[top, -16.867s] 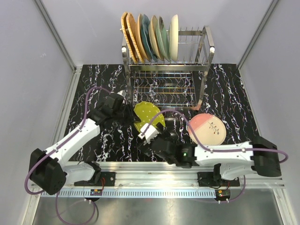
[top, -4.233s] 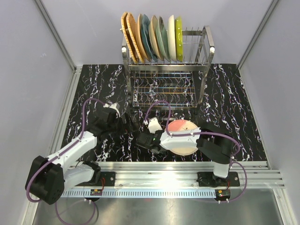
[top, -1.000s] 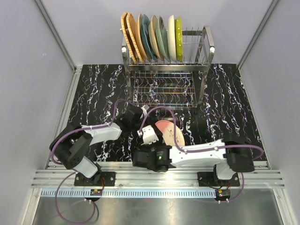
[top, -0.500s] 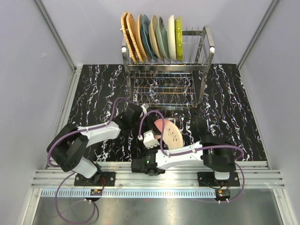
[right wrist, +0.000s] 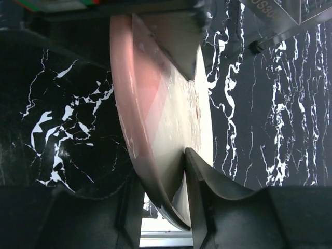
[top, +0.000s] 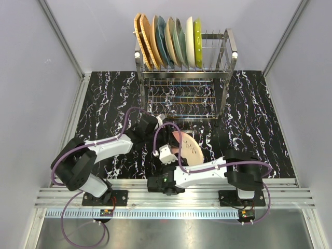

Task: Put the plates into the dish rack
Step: Pass the plate from the left arm to the right, then insert the plate into the dish rack

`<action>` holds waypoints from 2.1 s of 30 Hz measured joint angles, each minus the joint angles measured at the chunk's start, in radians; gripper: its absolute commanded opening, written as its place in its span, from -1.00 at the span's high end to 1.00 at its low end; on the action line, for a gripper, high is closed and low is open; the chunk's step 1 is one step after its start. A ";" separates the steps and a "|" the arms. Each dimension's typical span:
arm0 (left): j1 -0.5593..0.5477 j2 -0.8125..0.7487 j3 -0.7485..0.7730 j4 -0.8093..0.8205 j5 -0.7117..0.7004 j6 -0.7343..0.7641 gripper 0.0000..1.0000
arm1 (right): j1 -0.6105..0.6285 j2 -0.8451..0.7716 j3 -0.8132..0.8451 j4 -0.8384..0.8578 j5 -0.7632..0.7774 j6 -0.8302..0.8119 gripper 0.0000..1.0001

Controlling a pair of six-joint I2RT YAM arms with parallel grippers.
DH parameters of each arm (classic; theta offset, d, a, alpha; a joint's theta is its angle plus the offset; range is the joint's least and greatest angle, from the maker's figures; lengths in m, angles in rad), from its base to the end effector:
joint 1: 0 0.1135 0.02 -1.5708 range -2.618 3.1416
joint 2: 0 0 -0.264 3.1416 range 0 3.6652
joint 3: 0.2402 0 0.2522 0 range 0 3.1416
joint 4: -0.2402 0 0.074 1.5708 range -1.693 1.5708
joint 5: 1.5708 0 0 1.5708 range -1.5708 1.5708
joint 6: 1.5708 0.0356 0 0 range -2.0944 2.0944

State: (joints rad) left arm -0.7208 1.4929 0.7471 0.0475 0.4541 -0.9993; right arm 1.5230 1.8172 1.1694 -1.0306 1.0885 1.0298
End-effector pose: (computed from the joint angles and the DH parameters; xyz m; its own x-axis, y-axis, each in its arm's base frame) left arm 0.2160 -0.2106 0.1864 -0.9724 -0.1518 -0.1771 0.0511 0.6021 -0.7968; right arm 0.0461 0.3044 0.1796 -0.4255 -0.5739 -0.6997 -0.2002 0.8137 -0.5457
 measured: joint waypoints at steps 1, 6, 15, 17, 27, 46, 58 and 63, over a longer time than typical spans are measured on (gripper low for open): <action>0.000 0.000 0.000 -0.002 0.003 0.003 -0.24 | 0.001 -0.003 0.000 -0.006 0.002 0.001 0.74; 0.000 0.005 0.001 0.002 0.013 0.005 -0.98 | 0.008 -0.006 0.000 -0.021 0.011 0.003 0.78; 0.000 0.029 0.002 -0.004 0.009 0.014 -0.98 | 0.011 -0.061 -0.029 -0.021 0.018 0.005 0.84; 0.002 0.029 0.010 -0.016 0.005 0.024 -0.98 | 0.013 -0.068 -0.035 -0.015 0.017 0.001 0.84; 0.062 -0.055 0.136 -0.186 -0.042 0.131 -0.98 | 0.017 -0.222 -0.131 0.112 -0.008 -0.093 0.85; 0.130 -0.376 0.280 -0.564 -0.323 0.354 -0.98 | -0.004 -0.463 -0.208 0.491 -0.149 -0.343 1.00; 0.141 -0.637 0.348 -0.739 -0.698 0.573 -0.98 | -0.183 -0.611 -0.254 0.657 -0.323 -0.485 1.00; 0.141 -0.710 0.330 -0.741 -0.836 0.660 -0.98 | -0.260 -0.703 -0.240 0.661 -0.349 -0.519 1.00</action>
State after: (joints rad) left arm -0.5797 0.7826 1.0775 -0.6937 -0.3820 -0.3393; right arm 1.2633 1.1145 0.9295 -0.3695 0.7399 0.5110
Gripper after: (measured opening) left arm 0.988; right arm 0.247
